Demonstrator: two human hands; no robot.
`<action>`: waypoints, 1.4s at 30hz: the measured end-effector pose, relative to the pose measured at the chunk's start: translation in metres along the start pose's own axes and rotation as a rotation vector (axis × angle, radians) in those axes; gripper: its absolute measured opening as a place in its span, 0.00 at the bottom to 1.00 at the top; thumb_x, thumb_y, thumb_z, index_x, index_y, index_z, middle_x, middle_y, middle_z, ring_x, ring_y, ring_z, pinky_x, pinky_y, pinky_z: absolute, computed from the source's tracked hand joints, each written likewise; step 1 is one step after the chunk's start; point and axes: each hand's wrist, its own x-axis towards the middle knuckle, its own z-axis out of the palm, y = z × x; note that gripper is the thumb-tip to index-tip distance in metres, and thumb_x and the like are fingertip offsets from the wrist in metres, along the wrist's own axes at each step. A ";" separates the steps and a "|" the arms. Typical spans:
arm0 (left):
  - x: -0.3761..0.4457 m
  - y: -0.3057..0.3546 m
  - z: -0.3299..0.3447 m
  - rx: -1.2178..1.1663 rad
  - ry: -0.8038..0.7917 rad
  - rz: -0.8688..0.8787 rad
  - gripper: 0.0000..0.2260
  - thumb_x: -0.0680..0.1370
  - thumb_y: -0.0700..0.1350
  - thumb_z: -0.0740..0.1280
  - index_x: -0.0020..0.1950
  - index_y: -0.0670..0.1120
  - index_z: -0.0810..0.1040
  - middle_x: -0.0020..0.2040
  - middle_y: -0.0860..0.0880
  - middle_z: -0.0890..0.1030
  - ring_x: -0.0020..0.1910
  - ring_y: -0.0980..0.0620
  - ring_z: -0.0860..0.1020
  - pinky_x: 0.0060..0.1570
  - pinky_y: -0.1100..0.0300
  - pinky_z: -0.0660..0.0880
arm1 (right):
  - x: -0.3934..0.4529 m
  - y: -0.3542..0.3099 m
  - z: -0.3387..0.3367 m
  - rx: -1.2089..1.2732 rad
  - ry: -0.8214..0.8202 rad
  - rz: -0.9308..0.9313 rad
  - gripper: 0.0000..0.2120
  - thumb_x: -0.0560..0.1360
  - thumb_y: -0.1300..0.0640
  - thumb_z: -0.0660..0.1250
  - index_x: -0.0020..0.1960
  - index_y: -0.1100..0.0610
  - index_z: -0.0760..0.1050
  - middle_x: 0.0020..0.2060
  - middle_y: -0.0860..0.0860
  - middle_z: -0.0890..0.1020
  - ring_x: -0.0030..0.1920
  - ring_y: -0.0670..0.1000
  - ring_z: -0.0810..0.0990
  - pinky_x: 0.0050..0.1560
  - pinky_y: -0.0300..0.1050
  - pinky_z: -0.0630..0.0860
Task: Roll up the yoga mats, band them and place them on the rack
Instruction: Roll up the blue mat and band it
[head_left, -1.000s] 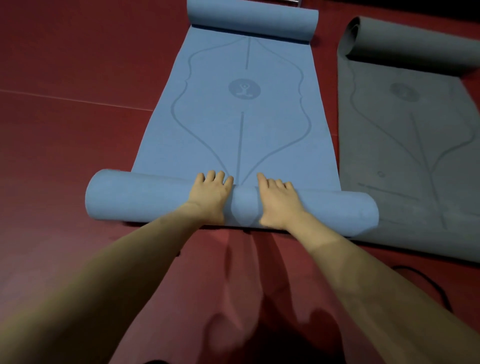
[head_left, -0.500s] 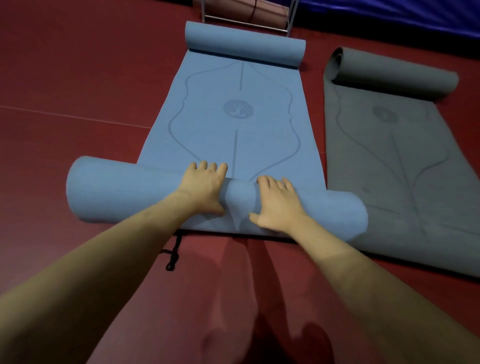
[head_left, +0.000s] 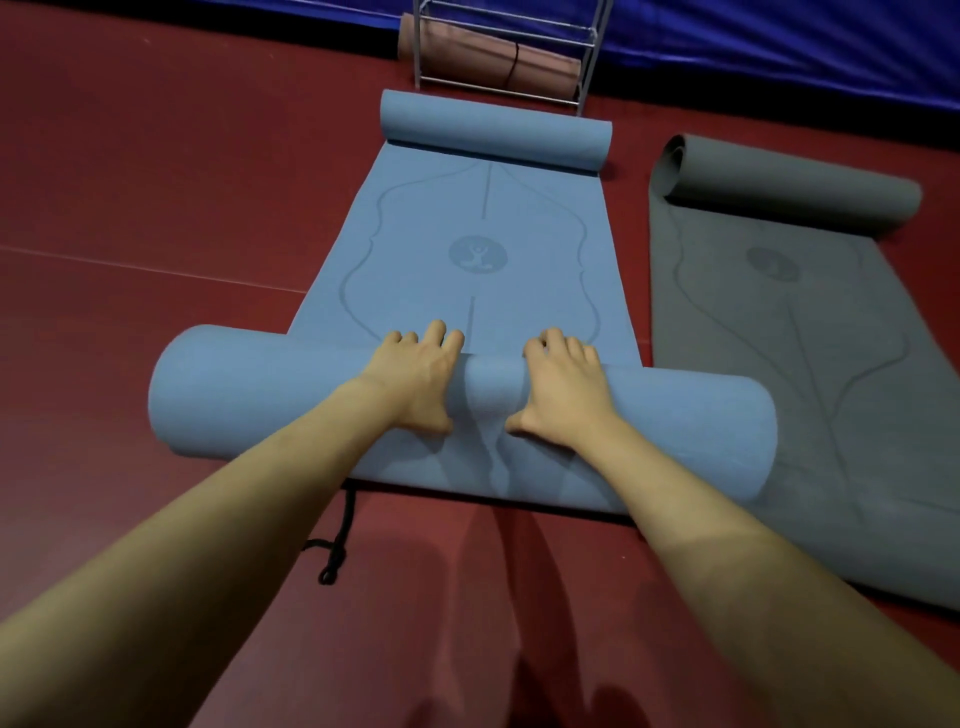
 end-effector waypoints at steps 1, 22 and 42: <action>0.005 -0.002 -0.005 0.008 -0.023 -0.003 0.40 0.62 0.58 0.74 0.67 0.46 0.62 0.58 0.47 0.68 0.51 0.44 0.74 0.51 0.54 0.67 | 0.002 0.001 -0.001 0.013 -0.018 -0.002 0.36 0.60 0.42 0.76 0.61 0.56 0.67 0.57 0.54 0.72 0.58 0.57 0.72 0.60 0.48 0.65; 0.011 0.054 -0.116 0.211 -0.101 -0.118 0.27 0.69 0.51 0.69 0.65 0.48 0.63 0.57 0.48 0.70 0.54 0.47 0.72 0.50 0.53 0.62 | 0.005 0.060 -0.100 0.132 -0.273 -0.121 0.35 0.63 0.39 0.74 0.60 0.58 0.69 0.58 0.56 0.72 0.60 0.59 0.71 0.58 0.49 0.66; -0.063 0.053 -0.077 0.249 -0.144 -0.003 0.24 0.71 0.51 0.70 0.61 0.45 0.65 0.58 0.47 0.72 0.58 0.46 0.72 0.58 0.53 0.66 | -0.086 0.006 -0.077 -0.029 -0.237 -0.129 0.37 0.70 0.31 0.63 0.65 0.58 0.64 0.62 0.55 0.69 0.63 0.56 0.68 0.56 0.53 0.68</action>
